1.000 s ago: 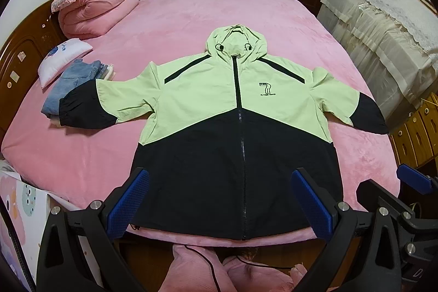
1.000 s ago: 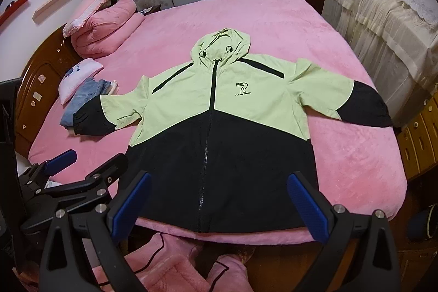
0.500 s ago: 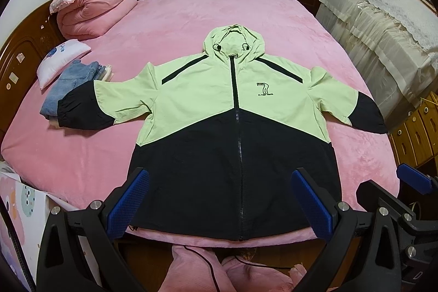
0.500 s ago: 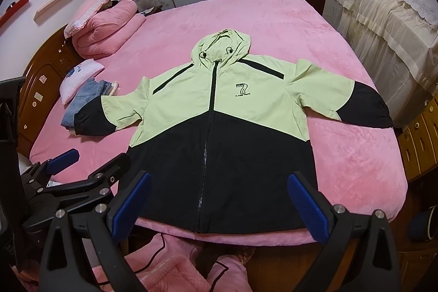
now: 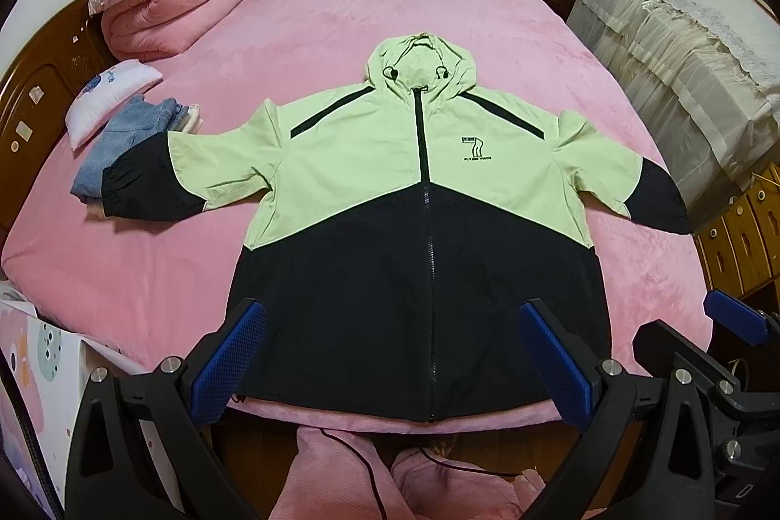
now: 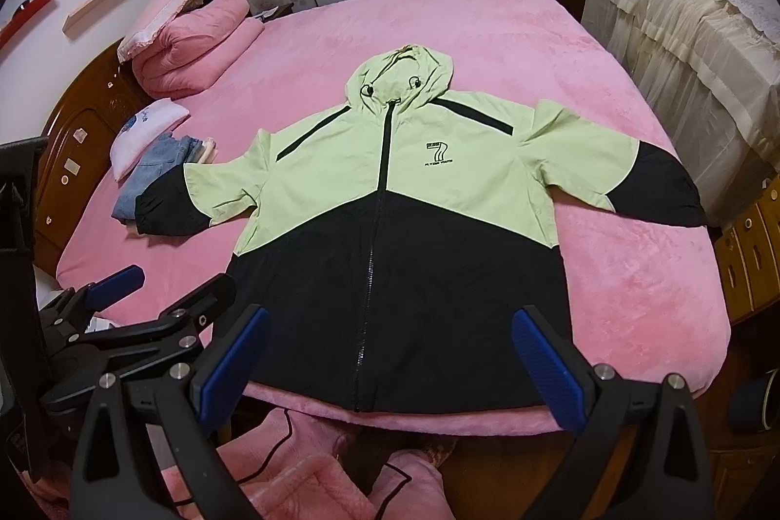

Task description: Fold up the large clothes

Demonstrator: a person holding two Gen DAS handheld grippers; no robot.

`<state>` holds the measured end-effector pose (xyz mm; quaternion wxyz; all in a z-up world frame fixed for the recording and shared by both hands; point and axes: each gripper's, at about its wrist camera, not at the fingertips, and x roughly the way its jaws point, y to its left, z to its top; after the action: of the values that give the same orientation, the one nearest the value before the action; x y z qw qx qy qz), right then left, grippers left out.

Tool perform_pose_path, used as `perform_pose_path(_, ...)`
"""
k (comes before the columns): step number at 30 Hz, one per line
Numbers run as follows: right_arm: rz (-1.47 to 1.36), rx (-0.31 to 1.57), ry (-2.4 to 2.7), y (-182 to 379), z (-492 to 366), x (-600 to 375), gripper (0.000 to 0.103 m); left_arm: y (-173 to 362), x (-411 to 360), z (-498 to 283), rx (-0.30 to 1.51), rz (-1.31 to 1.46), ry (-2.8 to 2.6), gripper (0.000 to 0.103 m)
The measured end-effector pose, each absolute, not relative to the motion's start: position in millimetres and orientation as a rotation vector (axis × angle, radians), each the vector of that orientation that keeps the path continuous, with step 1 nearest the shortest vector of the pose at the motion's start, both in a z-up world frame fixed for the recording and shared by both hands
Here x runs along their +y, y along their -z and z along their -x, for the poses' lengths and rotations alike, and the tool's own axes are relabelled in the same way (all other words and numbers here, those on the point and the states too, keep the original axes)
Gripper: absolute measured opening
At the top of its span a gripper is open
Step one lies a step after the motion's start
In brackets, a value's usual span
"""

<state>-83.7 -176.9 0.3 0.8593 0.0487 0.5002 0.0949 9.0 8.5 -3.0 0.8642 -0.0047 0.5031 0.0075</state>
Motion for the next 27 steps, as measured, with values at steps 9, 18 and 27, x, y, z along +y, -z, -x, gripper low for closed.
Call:
perform_pose_path(9,-0.117,1.131,-0.230,14.7,63.6,-149.2,0.100,23.0,58.2,-19.0,1.127,0.129,-0.002,0.102)
perform_pose_path(18,-0.120,1.278,-0.243,53.2,24.1,-79.7,0.100,86.2,186.9,-37.0,1.311,0.428,-0.109,0.102)
perform_pose_path(27,-0.038,1.451,-0.189,120.0,-16.5,35.2,0.100,186.6,376.6,-61.4,1.435,0.751,-0.356,0.102)
